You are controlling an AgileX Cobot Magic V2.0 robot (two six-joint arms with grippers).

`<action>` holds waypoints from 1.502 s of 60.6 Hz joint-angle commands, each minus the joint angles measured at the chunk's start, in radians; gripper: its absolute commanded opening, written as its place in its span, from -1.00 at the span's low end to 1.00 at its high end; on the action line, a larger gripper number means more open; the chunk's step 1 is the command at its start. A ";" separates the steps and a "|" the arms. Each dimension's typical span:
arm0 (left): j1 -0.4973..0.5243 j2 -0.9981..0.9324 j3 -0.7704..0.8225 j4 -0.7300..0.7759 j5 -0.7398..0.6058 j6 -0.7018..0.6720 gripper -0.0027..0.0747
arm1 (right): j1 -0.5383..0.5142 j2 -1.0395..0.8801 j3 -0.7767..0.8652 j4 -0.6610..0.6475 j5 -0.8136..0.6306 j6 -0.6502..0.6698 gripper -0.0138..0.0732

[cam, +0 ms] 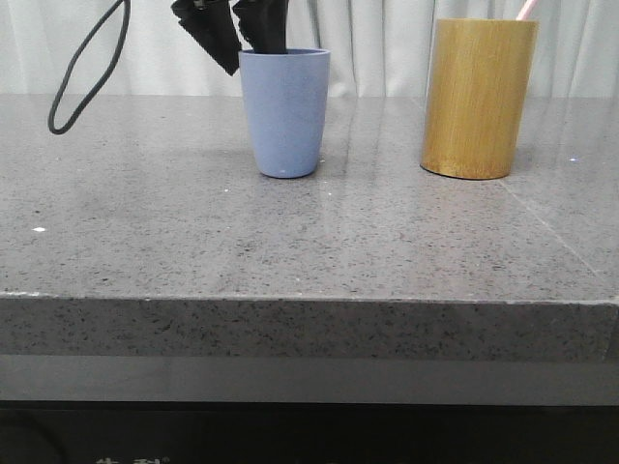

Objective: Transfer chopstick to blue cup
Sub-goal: 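Lift the blue cup and set it down beside the bamboo holder, then open the left gripper and withdraw it from the cup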

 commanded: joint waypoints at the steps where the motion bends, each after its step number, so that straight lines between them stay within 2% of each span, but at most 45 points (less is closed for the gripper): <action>1: -0.007 -0.071 -0.044 0.000 -0.037 0.001 0.07 | -0.004 0.006 -0.032 -0.010 -0.069 -0.009 0.65; 21: -0.005 -0.083 -0.219 0.015 0.138 0.001 0.07 | -0.004 0.006 -0.032 -0.010 -0.077 -0.009 0.65; 35: -0.005 -0.210 -0.177 0.015 0.108 0.001 0.07 | -0.004 0.006 -0.032 -0.010 -0.075 -0.009 0.65; 47: -0.005 -0.420 0.109 0.015 -0.057 -0.007 0.07 | -0.004 0.006 -0.032 -0.010 -0.078 -0.009 0.65; 59: -0.005 -0.679 0.505 0.015 -0.322 -0.014 0.07 | -0.004 0.006 -0.032 -0.010 -0.080 -0.009 0.65; 67: -0.005 -0.837 0.735 -0.002 -0.443 -0.014 0.07 | -0.004 0.006 -0.032 -0.009 -0.080 -0.009 0.65; 82: -0.005 -1.048 1.014 -0.046 -0.574 -0.014 0.07 | -0.004 0.012 -0.035 0.042 -0.080 -0.009 0.65; 91: -0.005 -1.131 1.117 -0.065 -0.635 -0.014 0.07 | -0.004 0.061 -0.063 0.094 -0.097 -0.009 0.65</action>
